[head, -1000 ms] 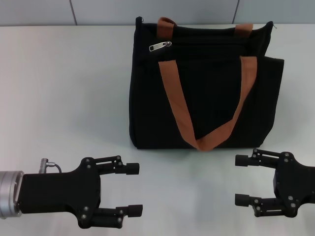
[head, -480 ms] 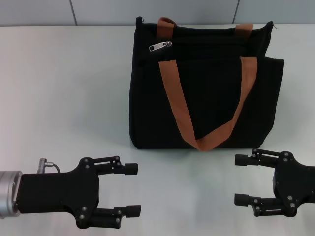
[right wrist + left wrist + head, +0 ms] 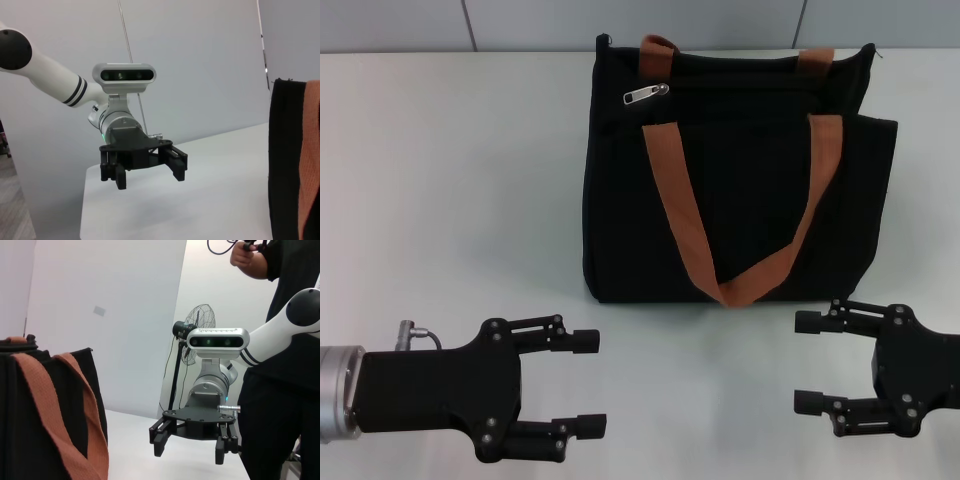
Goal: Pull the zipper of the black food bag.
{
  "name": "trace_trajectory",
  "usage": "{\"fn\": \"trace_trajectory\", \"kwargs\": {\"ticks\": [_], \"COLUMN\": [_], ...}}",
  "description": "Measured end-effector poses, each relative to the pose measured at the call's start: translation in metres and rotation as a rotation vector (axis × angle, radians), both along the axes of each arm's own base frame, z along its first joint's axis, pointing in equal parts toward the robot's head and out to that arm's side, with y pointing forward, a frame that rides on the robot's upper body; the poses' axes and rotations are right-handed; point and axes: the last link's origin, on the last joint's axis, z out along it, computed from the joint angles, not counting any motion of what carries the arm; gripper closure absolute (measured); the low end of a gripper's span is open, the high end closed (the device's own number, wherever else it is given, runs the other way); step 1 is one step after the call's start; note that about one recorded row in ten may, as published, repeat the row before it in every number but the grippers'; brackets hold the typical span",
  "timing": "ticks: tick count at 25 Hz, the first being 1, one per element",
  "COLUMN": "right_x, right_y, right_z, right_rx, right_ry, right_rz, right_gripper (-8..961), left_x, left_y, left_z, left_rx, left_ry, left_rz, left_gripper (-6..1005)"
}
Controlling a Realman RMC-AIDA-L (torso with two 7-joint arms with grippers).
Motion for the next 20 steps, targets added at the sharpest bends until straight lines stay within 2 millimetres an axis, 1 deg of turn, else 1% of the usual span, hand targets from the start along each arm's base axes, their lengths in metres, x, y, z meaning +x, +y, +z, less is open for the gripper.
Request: {"fn": "trace_trajectory", "kwargs": {"ticks": [20], "right_x": [-0.0008], "right_y": [0.0015], "right_z": [-0.0001], "right_rx": [0.002], "right_ry": [0.001], "right_rz": [0.001], "right_gripper": [120], "left_x": [-0.0003], "left_y": [0.0000], "left_z": [0.0000], "left_rx": [0.002], "left_ry": [0.000], "left_rz": [0.003], "left_gripper": [287]}}
